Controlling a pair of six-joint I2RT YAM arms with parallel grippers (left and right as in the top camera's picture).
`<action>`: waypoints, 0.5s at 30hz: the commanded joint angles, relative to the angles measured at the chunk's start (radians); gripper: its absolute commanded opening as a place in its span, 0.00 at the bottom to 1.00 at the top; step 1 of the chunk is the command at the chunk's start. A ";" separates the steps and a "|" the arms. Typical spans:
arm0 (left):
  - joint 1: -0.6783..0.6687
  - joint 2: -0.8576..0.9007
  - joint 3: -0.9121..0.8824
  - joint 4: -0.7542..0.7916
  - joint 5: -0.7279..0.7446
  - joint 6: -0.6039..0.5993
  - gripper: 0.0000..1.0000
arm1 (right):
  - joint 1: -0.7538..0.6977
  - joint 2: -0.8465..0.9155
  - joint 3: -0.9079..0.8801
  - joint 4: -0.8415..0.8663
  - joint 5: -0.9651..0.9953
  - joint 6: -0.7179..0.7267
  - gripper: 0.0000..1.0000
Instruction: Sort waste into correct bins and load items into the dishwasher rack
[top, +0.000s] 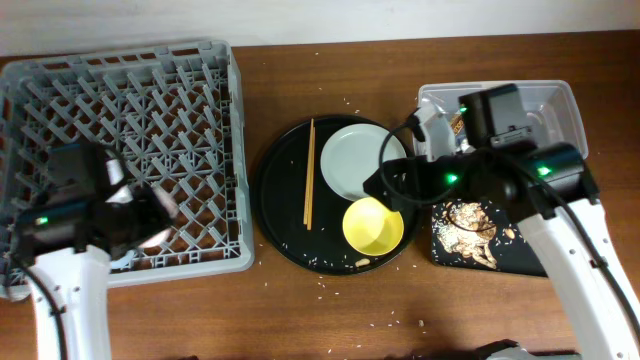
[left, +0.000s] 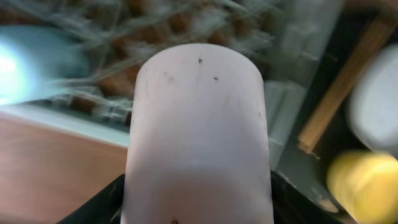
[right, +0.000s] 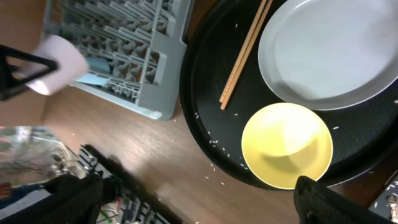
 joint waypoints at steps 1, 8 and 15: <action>0.121 0.014 -0.023 0.012 -0.167 -0.051 0.43 | 0.047 0.040 0.001 0.012 0.057 -0.010 0.99; 0.129 0.215 -0.095 0.091 0.034 -0.073 0.43 | 0.051 0.067 0.001 0.016 0.057 -0.009 0.99; 0.130 0.143 0.002 0.042 0.077 -0.066 0.39 | 0.051 0.067 0.001 0.026 0.057 -0.010 0.98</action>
